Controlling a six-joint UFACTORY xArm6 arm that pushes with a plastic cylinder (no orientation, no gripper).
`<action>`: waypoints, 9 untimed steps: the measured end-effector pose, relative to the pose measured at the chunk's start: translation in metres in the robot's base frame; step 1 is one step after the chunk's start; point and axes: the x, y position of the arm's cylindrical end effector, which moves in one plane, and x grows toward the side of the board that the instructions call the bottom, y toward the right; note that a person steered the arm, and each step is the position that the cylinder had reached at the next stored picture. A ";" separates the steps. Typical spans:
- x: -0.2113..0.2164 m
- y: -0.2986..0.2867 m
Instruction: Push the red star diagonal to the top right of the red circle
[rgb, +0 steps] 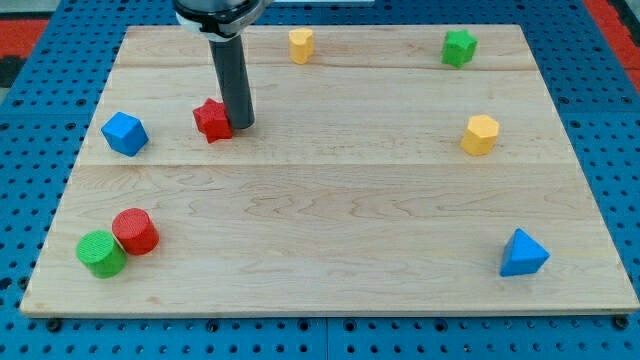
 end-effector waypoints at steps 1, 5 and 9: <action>-0.050 0.008; 0.036 -0.017; 0.122 0.068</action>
